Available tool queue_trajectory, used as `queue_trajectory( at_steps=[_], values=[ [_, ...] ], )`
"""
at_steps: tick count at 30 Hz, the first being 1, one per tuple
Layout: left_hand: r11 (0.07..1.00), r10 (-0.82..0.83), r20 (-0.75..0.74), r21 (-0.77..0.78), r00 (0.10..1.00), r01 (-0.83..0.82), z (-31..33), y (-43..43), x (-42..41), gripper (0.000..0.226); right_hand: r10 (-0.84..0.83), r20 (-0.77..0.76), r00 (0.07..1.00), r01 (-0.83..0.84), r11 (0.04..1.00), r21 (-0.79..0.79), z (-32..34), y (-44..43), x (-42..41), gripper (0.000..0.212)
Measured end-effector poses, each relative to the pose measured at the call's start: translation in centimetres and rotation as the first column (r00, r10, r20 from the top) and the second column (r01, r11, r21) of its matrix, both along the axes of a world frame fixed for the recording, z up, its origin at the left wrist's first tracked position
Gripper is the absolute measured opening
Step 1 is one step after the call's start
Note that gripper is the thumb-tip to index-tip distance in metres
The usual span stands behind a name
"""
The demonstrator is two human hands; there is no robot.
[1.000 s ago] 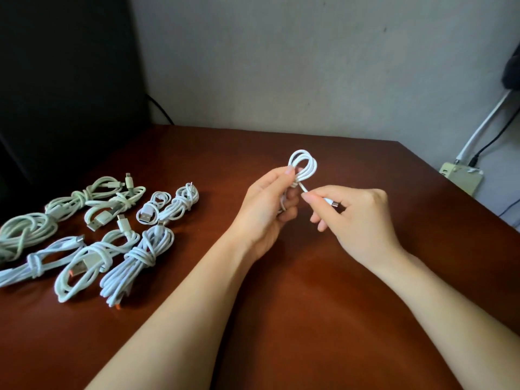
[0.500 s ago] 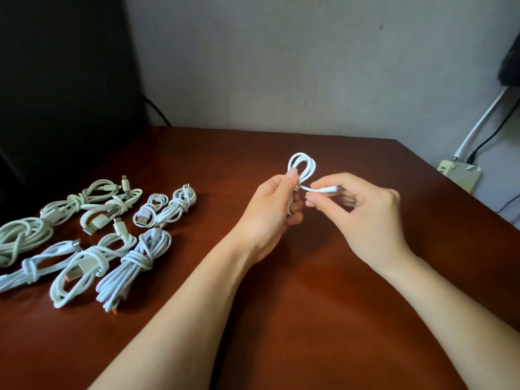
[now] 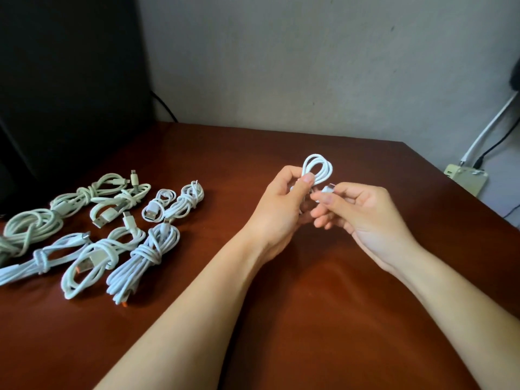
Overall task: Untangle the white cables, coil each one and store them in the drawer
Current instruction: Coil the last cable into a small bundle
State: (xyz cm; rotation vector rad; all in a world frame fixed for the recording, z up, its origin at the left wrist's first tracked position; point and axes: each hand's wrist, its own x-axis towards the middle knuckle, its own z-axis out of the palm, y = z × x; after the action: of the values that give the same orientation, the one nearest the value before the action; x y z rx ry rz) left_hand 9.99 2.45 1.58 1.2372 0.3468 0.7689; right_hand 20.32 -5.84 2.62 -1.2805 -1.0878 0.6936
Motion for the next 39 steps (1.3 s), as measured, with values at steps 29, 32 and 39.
queue_trajectory(
  at_steps=[29,32,39],
  values=[
    [0.964,-0.074,-0.073,0.252,0.995,0.090,-0.4,-1.8,0.9,0.034,-0.626,0.384,0.679,0.479,0.774,0.415,-1.0,0.2,1.6,0.030],
    [0.966,-0.186,-0.060,0.171,0.981,0.193,-0.3,-1.7,0.8,0.034,-0.616,0.482,0.623,0.419,0.784,0.459,-1.1,0.0,2.1,0.016],
    [0.939,-0.139,-0.125,0.297,0.982,0.171,-0.4,-1.5,0.5,0.031,-0.510,0.430,0.745,0.365,0.851,0.377,-1.0,0.1,2.4,0.009]
  ],
)
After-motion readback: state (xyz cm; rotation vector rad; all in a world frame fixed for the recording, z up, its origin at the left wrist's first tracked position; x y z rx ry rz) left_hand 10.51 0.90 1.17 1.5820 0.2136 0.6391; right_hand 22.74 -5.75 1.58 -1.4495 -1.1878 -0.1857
